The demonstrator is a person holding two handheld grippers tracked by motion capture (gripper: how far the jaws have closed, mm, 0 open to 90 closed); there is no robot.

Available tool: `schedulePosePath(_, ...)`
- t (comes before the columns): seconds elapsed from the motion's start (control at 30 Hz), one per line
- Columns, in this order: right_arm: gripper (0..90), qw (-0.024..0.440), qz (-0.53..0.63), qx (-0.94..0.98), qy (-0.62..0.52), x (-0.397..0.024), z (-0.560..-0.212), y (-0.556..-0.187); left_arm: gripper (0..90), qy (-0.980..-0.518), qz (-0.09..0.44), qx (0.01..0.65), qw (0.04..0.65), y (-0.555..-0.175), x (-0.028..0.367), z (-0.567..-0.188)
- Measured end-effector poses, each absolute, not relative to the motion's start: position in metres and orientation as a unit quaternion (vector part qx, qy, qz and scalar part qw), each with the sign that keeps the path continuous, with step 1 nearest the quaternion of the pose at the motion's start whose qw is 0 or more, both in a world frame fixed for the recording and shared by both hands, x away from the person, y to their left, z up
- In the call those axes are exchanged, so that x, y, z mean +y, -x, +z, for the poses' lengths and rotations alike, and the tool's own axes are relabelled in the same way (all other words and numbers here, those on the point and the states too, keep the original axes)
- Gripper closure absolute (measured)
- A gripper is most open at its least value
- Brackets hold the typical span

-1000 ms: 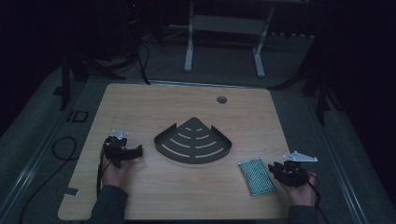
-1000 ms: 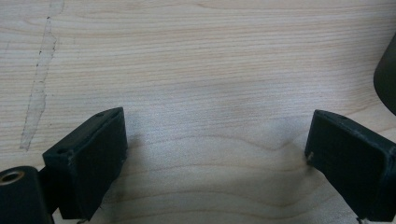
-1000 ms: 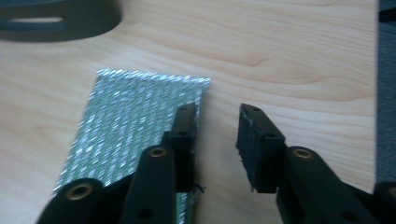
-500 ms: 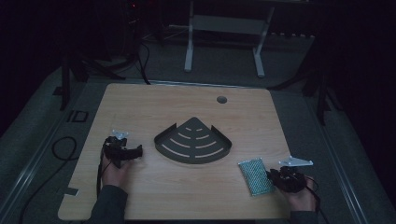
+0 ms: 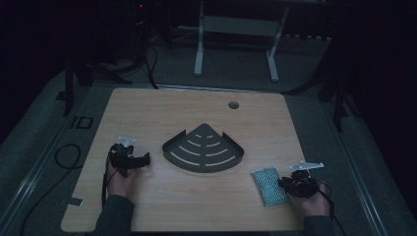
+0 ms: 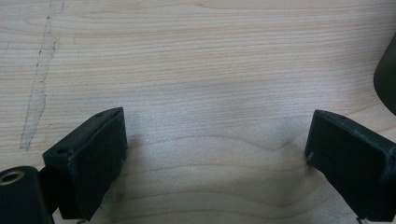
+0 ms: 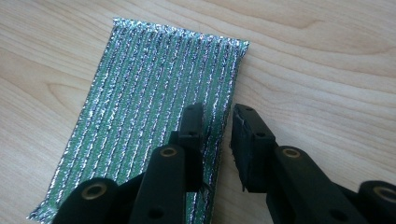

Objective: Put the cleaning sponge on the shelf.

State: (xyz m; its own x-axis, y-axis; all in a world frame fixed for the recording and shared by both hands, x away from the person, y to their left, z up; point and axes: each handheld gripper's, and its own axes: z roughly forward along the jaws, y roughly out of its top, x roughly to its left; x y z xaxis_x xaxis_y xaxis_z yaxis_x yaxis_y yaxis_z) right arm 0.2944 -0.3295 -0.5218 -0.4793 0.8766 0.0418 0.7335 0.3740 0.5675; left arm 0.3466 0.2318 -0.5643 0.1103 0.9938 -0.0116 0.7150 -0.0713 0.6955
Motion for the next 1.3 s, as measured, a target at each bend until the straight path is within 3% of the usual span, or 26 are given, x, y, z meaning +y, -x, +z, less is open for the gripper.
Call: schedulePosePath(1.3,74.4,-0.021,0.188,0.839,-0.511,-0.334,-0.514,-0.342,6.0,-0.689,0.246,0.620,0.283,-0.347,0.232,-0.564)
